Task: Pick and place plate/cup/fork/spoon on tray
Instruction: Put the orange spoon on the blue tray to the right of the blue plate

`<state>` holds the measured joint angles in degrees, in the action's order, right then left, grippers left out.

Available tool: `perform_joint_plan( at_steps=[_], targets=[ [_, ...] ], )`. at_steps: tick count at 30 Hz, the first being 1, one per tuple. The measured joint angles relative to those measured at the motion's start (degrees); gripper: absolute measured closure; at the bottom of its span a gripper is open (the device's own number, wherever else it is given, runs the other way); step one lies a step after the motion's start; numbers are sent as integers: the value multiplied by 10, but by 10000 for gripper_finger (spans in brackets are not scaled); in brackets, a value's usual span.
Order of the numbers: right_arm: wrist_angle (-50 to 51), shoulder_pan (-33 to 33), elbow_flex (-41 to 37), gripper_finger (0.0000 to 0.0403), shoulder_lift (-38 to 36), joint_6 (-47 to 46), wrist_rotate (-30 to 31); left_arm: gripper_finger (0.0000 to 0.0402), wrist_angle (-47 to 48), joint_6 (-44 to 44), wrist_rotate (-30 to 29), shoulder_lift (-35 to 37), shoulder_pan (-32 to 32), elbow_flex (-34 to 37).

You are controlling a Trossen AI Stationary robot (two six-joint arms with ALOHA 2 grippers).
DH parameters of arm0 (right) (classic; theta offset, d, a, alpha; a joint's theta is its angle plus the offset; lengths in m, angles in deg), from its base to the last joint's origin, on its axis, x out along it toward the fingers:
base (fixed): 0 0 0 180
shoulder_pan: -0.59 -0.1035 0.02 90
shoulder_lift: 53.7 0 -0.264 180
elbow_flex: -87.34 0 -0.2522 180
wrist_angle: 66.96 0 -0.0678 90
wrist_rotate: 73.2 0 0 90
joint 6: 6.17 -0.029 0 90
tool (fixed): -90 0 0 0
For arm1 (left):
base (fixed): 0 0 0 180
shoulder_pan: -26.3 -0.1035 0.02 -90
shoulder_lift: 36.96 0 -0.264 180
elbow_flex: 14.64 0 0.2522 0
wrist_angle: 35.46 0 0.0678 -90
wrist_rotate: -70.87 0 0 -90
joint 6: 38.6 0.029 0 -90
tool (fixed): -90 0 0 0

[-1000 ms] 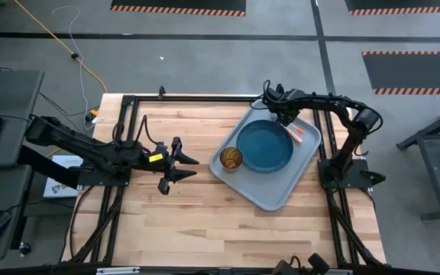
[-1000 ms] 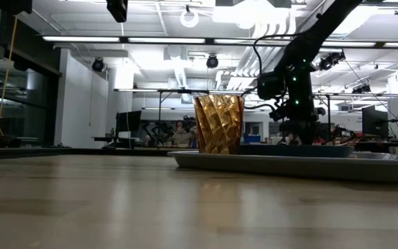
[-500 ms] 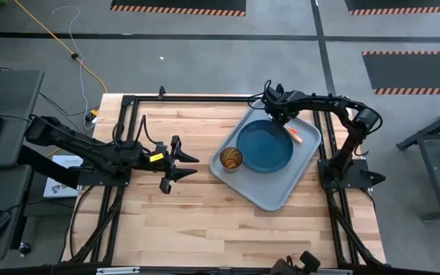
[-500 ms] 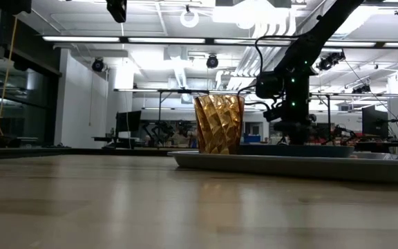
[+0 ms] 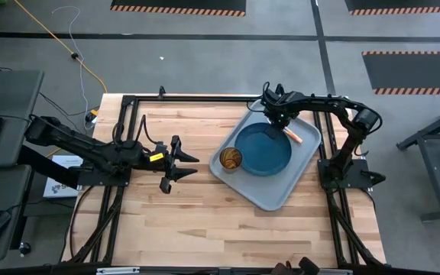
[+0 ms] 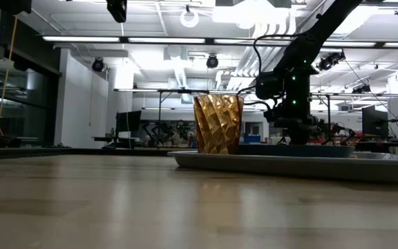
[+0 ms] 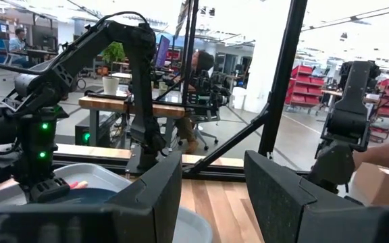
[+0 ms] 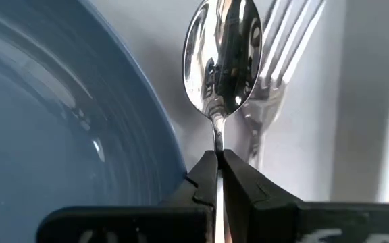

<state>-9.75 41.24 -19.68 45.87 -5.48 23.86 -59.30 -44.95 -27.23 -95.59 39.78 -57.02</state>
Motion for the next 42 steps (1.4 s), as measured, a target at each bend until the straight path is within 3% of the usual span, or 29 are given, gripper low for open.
perform_joint_plan(
  at_steps=[13, 25, 36, 42],
  targets=[
    [-12, -42, 0, 403, 0, -18, -4, 252, 0, 0, 0, 0, 0, 0],
    [-13, -39, -43, 403, -2, -69, 37, 252, 4, 0, 0, 0, 0, 0],
    [-16, -39, -38, 403, 0, 15, 68, 252, 3, 1, -2, 0, 0, 0],
    [-17, -39, -38, 403, 0, 16, 63, 252, 3, 9, -2, 0, 0, 0]
  ],
)
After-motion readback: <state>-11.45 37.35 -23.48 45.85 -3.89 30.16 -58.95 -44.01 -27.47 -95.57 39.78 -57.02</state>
